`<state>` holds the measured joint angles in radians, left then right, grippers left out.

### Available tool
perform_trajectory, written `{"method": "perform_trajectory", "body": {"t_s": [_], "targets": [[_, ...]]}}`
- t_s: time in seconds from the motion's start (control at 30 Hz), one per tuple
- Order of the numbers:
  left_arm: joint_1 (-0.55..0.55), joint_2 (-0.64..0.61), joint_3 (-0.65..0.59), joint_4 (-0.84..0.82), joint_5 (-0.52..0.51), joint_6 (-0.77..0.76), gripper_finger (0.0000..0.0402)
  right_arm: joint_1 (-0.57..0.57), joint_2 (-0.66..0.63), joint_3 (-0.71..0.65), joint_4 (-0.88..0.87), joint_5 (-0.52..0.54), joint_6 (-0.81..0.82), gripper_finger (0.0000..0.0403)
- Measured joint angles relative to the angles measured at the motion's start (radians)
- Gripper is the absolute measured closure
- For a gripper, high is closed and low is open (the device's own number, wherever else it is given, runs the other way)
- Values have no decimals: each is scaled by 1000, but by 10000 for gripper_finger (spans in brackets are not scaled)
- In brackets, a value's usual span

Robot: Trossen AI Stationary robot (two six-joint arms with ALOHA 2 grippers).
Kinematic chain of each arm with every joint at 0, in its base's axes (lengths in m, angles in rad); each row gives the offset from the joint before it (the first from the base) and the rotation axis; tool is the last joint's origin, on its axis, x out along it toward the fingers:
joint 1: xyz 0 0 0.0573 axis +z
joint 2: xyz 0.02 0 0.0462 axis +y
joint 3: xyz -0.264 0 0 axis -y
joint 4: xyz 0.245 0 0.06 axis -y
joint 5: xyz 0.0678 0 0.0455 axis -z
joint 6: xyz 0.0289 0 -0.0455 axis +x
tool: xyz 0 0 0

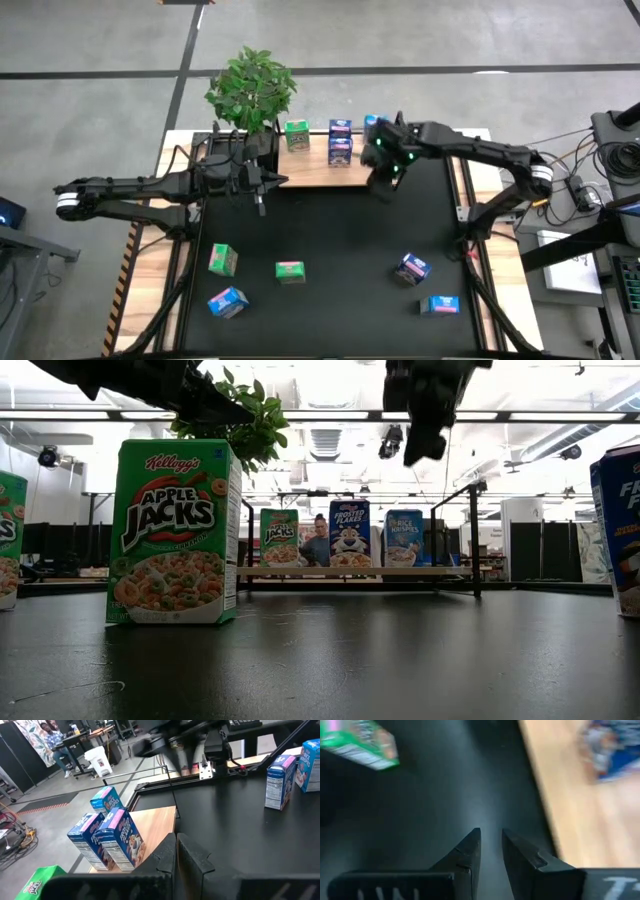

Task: Stack cereal on shelf
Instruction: Put the blue cereal box aligned with the blue cereal boxes on the shelf

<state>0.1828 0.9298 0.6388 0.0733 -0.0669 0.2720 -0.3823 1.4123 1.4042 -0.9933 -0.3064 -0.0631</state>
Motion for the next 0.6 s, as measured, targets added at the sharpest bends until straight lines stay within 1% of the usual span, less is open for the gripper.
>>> {"method": "perform_trajectory", "body": {"t_s": [0.17,0.27,0.5,0.6], "targets": [[0,0,0,1,0,-20,402,152,-34,-6,3,44,128,335],[0,0,0,1,0,-27,402,234,-44,-16,-20,50,246,335],[0,0,0,4,0,-35,402,457,-52,-21,-259,64,595,335],[0,0,0,4,0,-50,402,566,-52,-22,-321,72,769,335]]}}
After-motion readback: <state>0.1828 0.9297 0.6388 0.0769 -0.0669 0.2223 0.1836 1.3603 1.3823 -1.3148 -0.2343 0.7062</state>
